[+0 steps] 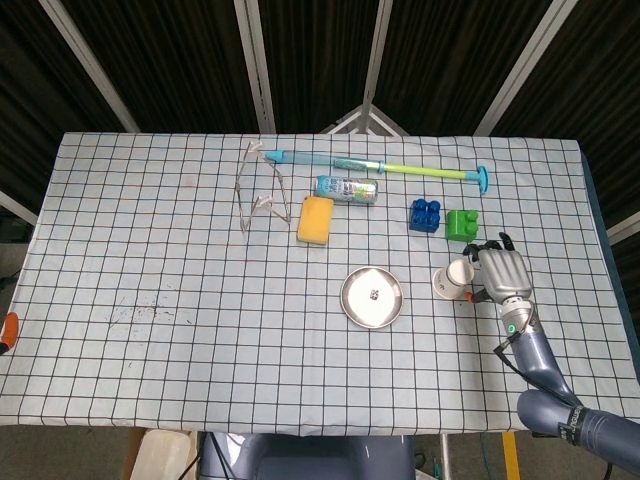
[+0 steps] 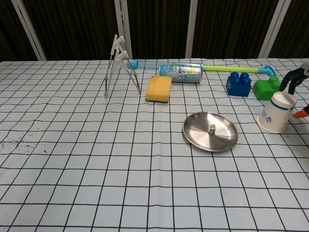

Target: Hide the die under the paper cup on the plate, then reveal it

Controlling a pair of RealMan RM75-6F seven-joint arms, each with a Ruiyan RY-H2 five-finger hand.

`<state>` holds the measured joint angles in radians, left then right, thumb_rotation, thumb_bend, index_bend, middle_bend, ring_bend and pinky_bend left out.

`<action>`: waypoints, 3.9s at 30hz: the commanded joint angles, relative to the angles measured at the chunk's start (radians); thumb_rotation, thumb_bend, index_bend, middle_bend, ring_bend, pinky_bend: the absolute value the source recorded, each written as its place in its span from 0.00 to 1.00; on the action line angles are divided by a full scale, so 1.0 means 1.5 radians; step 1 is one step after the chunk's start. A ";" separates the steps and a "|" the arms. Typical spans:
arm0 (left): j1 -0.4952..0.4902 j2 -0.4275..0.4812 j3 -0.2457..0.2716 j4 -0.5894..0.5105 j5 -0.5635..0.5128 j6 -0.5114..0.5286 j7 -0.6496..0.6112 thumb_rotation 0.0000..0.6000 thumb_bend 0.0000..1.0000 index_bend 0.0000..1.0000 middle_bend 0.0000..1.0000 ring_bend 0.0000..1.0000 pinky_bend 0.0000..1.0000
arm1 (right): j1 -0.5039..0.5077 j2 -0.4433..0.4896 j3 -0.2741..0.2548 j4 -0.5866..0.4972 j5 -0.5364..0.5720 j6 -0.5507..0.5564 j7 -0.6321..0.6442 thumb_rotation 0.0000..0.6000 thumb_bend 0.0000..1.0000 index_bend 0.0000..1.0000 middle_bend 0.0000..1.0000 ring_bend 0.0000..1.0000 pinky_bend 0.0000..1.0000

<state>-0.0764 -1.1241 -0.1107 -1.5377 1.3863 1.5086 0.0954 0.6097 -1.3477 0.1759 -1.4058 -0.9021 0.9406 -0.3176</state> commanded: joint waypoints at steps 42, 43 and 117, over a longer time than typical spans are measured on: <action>0.002 0.003 -0.001 -0.005 -0.007 0.001 -0.001 1.00 0.70 0.27 0.00 0.00 0.12 | 0.016 -0.004 -0.001 -0.028 -0.010 0.005 -0.035 1.00 0.30 0.43 0.38 0.22 0.00; 0.002 0.003 -0.001 -0.005 -0.007 0.000 -0.001 1.00 0.70 0.27 0.00 0.00 0.12 | 0.016 -0.003 -0.001 -0.028 -0.010 0.006 -0.035 1.00 0.30 0.44 0.39 0.22 0.00; 0.002 0.013 0.000 -0.002 -0.005 -0.007 -0.029 1.00 0.70 0.29 0.00 0.00 0.12 | 0.122 -0.092 0.000 -0.149 0.006 0.018 -0.145 1.00 0.40 0.48 0.46 0.25 0.00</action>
<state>-0.0735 -1.1048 -0.1105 -1.5410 1.3785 1.4982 0.0521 0.7924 -1.4839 0.1770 -1.6272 -0.8932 0.9661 -0.5332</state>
